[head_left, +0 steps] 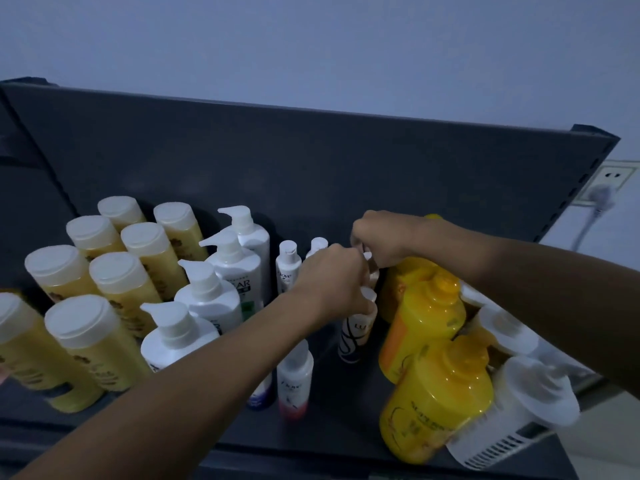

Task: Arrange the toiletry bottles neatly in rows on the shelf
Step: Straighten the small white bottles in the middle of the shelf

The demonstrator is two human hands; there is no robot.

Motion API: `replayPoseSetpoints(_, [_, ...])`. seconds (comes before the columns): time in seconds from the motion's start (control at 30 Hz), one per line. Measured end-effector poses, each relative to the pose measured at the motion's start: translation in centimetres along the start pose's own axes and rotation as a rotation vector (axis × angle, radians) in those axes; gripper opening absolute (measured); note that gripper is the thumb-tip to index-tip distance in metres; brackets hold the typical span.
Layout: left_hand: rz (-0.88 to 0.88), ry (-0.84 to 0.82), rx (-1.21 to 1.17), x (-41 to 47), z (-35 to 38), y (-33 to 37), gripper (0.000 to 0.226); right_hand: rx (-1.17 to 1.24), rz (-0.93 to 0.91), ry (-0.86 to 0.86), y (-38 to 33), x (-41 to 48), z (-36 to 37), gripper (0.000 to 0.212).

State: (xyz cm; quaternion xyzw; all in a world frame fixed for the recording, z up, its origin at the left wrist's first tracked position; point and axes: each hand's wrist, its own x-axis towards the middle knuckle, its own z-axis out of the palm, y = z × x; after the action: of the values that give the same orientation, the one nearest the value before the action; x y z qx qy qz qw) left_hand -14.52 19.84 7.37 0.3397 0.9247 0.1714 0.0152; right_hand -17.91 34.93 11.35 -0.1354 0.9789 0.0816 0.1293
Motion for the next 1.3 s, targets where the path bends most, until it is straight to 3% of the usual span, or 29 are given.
replayPoseSetpoints(0.23, [0.052,-0.012,0.159,-4.2,0.0,1.5,0.039,0.056,-0.08,-0.052,-2.7,-3.1,0.4,0.01])
replayPoseSetpoints(0.47, [0.154,0.043,0.185,-6.7,0.1,2.4,0.032,0.04,-0.096,-0.026,-4.2,-5.0,1.1,0.016])
replayPoseSetpoints(0.73, [0.134,0.024,0.181,-7.0,-0.1,2.2,0.03,0.049,-0.072,-0.016,-4.6,-5.9,1.3,0.025])
replayPoseSetpoints(0.87, [0.122,0.007,0.168,-7.1,-0.3,2.3,0.033,0.068,-0.068,-0.006,-4.6,-6.1,1.4,0.012])
replayPoseSetpoints(1.17, [0.103,-0.036,0.17,-7.5,-1.2,1.5,0.042,0.143,-0.041,-0.047,-4.4,-6.3,0.3,0.014])
replayPoseSetpoints(1.3, [-0.013,0.017,0.237,-5.6,-5.3,-1.4,0.025,0.204,0.03,0.061,-3.2,-4.5,-1.8,0.021])
